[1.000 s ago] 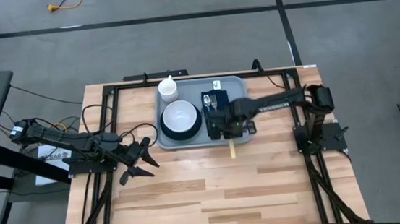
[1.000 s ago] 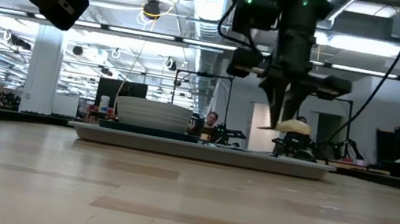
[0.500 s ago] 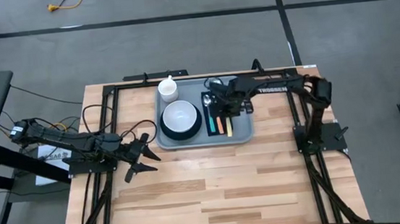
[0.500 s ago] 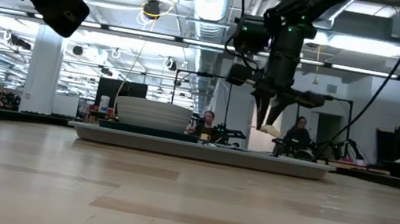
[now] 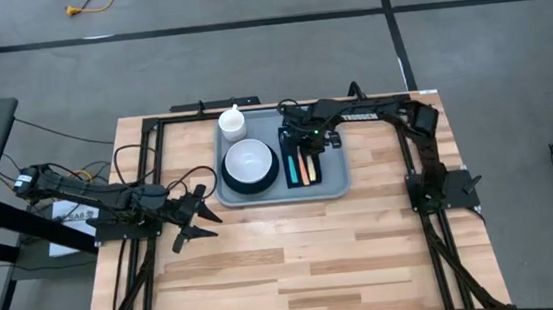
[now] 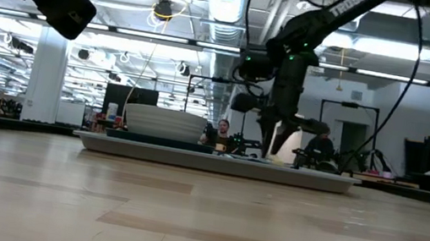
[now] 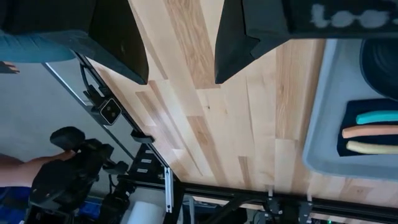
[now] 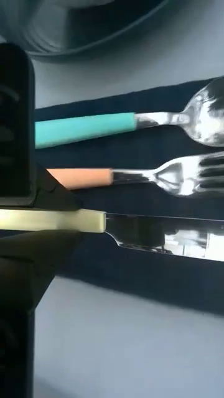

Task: Set up tray
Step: Put the yellow knife on the dark blue napkin to the right of the orange fork

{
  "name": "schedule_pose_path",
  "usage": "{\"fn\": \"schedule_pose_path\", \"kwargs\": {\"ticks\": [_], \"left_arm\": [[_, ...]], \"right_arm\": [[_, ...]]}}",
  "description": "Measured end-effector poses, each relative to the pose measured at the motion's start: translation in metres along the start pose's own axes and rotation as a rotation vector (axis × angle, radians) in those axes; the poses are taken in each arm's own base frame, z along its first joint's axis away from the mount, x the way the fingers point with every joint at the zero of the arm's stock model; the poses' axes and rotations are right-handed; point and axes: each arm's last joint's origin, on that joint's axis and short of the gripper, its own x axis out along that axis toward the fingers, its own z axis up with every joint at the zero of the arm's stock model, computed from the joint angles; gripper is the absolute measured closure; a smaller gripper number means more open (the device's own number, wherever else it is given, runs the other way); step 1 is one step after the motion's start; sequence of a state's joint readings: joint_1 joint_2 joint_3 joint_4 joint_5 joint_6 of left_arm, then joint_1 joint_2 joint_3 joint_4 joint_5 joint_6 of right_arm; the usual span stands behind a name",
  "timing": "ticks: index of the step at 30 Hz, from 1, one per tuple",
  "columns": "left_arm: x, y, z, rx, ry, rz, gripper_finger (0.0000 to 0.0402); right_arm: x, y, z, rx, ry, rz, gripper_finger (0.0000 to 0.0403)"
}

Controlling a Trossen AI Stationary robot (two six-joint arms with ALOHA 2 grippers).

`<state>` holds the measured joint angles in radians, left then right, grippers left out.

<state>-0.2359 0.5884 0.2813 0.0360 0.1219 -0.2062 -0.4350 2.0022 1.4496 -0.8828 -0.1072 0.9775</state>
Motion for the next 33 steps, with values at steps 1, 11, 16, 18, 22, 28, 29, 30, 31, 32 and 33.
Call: {"fn": "schedule_pose_path", "kwargs": {"ticks": [1,11,16,18,22,28,29,30,31,32,33], "left_arm": [[0.000,0.000,0.000,0.000,0.000,0.000,0.0229],[0.000,0.000,0.000,0.007,0.005,-0.003,0.0229],[0.000,0.000,-0.002,0.007,0.021,0.001,0.0229],[0.000,0.000,-0.002,0.008,0.025,0.001,0.0229],[0.000,0.000,-0.002,0.008,0.025,0.001,0.0229],[0.000,0.000,-0.002,0.008,0.024,0.001,0.0229],[0.000,0.000,-0.002,0.007,0.024,0.001,0.0229],[0.000,0.000,-0.002,0.007,0.024,0.002,0.0229],[0.000,0.000,-0.002,0.007,0.025,0.002,0.0229],[0.000,0.000,-0.002,0.007,0.025,0.002,0.0229],[0.000,0.000,-0.002,0.007,0.024,0.002,0.0229]], "right_arm": [[0.002,0.002,0.002,-0.011,0.002,-0.003,0.0378],[0.015,0.012,0.018,-0.042,0.069,-0.087,0.0378],[0.014,0.009,0.018,-0.026,0.090,-0.145,0.0378],[0.013,0.009,0.018,-0.009,0.076,-0.156,0.0378],[0.013,0.009,0.017,-0.003,0.078,-0.160,0.0378],[0.014,0.012,0.011,-0.016,0.089,-0.165,0.0378],[0.015,0.012,0.009,-0.017,0.093,-0.165,0.0378],[0.016,0.012,0.008,-0.014,0.097,-0.170,0.0378],[0.017,0.011,0.007,-0.010,0.102,-0.174,0.0378],[0.018,0.012,0.006,-0.007,0.107,-0.173,0.0378],[0.018,0.012,0.006,-0.005,0.110,-0.171,0.0376]]}}
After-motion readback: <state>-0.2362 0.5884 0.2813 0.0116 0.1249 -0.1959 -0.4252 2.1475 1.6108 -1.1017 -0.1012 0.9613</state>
